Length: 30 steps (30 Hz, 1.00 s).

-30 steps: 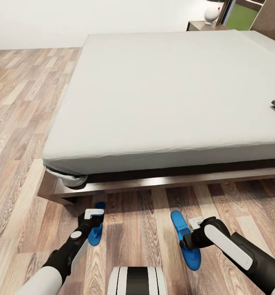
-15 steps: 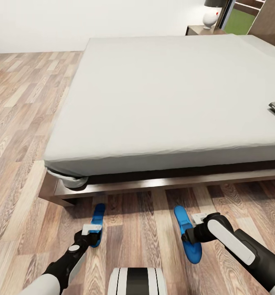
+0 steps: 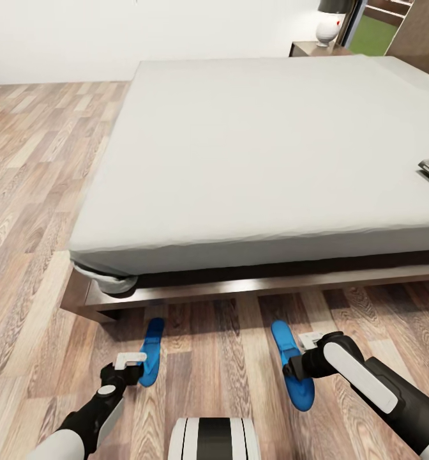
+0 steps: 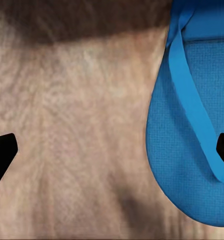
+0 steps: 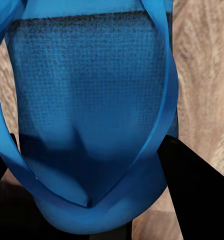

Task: In the bedroom, move the book from the bed onto either nightstand, and place the two sandals side by side next to the bed.

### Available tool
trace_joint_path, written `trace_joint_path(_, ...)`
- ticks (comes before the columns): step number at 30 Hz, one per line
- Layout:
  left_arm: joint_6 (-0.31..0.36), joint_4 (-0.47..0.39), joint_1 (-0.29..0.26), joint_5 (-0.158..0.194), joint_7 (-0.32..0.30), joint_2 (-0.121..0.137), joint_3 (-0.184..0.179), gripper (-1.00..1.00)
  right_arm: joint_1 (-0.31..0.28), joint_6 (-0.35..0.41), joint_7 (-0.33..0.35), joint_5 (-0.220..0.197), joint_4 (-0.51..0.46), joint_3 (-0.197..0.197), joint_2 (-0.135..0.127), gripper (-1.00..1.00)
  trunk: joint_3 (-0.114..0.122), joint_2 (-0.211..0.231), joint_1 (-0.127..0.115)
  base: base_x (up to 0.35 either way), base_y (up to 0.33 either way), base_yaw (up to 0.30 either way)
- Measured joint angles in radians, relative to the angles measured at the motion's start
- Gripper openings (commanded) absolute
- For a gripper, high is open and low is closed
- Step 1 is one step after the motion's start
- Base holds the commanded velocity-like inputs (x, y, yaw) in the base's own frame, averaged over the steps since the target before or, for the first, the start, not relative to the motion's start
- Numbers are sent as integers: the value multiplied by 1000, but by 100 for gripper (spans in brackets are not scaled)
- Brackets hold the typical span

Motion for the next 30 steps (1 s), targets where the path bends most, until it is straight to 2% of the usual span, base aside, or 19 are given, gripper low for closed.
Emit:
trace_joint_path(5,0,0,2,0,1,2,0,100,0,0,-1,1,0,2,0,-100,19,1,-2,0,0,0)
trace_joint_path(10,0,1,3,0,2,4,0,100,0,0,-1,3,3,2,0,-100,19,1,-2,0,0,0)
trace_joint_path(13,0,3,3,-1,2,5,0,100,0,0,-1,2,4,2,0,-100,31,2,-4,0,0,0)
trace_joint_path(20,-1,4,3,-4,1,6,0,100,0,0,-1,2,5,2,0,-100,31,2,-4,0,13,0)
trace_joint_path(30,-13,5,4,-7,1,5,0,100,1,-1,-2,1,5,3,0,-100,31,2,-4,0,149,0)
